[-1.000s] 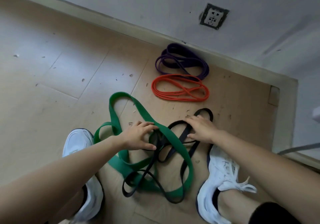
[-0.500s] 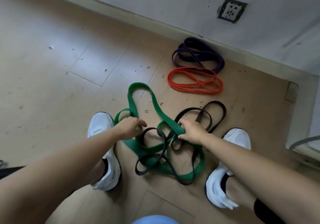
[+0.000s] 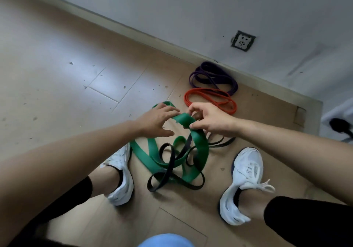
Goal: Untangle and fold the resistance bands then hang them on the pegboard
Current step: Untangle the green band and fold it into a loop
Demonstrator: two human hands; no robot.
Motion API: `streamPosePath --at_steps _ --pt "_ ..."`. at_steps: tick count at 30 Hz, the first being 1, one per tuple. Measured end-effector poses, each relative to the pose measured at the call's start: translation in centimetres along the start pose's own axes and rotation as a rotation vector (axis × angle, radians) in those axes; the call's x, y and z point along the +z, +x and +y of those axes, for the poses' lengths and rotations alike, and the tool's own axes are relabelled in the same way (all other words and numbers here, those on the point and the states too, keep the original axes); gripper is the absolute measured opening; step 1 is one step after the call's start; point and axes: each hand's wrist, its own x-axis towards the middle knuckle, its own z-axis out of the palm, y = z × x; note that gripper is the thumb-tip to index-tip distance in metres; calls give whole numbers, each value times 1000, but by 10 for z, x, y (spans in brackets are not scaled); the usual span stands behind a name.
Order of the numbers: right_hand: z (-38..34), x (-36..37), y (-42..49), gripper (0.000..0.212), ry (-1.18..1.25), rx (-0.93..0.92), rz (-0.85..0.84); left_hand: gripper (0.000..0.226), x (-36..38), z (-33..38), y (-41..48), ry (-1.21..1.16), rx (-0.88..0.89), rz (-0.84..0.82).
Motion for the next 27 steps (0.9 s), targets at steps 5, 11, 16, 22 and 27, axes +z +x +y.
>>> streamPosePath --at_steps 5,11,16,22,27 --pt "-48 -6 -37 23 48 -46 110 24 -65 25 -21 -118 -27 -111" --pt "-112 -15 -78 30 89 -143 299 40 -106 33 -65 -191 -123 -167" --pt "-164 -33 -122 31 -41 -289 336 59 -147 77 -73 -509 -74 105" --pt "-219 -54 -159 27 -117 -430 312 50 -197 140 -75 -801 105 139" --pt "-249 -67 -173 20 10 -515 408 21 -219 163 -76 -779 143 155"
